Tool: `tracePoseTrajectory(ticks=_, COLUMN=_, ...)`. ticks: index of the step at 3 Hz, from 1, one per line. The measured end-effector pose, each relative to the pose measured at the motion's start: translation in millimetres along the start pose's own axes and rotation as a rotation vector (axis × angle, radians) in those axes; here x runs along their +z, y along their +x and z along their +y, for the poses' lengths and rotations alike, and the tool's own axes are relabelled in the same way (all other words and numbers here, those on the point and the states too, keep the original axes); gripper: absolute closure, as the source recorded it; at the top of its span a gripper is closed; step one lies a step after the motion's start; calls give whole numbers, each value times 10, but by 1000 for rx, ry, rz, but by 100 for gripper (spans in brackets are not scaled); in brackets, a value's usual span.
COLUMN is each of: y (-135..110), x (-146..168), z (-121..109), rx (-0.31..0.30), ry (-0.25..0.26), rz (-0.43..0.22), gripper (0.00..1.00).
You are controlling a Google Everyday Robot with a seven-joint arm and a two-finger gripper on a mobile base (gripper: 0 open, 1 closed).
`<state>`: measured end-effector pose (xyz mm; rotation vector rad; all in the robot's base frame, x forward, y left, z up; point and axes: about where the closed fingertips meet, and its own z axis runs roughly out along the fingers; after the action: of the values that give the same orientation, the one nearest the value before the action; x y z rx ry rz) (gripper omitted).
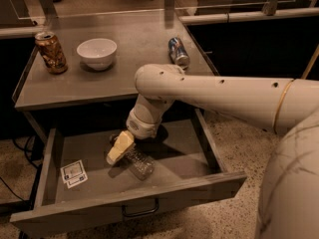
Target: Pick water bottle from top drawer and place on counter
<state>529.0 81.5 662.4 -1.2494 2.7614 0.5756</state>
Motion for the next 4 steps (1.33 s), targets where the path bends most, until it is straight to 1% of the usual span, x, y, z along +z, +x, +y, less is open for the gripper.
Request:
tracePoseTrajectory(ticks=1, y=50, x=152, z=-95, rx=47, ry=2, rz=24, gripper=0)
tracePoseTrajectory(ticks=2, y=59, x=295, z=-147, rx=79, ry=0, rz=46, gripper=0)
tracePoseTrajectory(ticks=3, y=47, x=412, z=-171, rx=99, ry=-2, rz=61, gripper=0)
tracePoseTrajectory(ticks=4, y=45, x=431, z=-173, rx=102, ry=-2, rz=63, gripper=14)
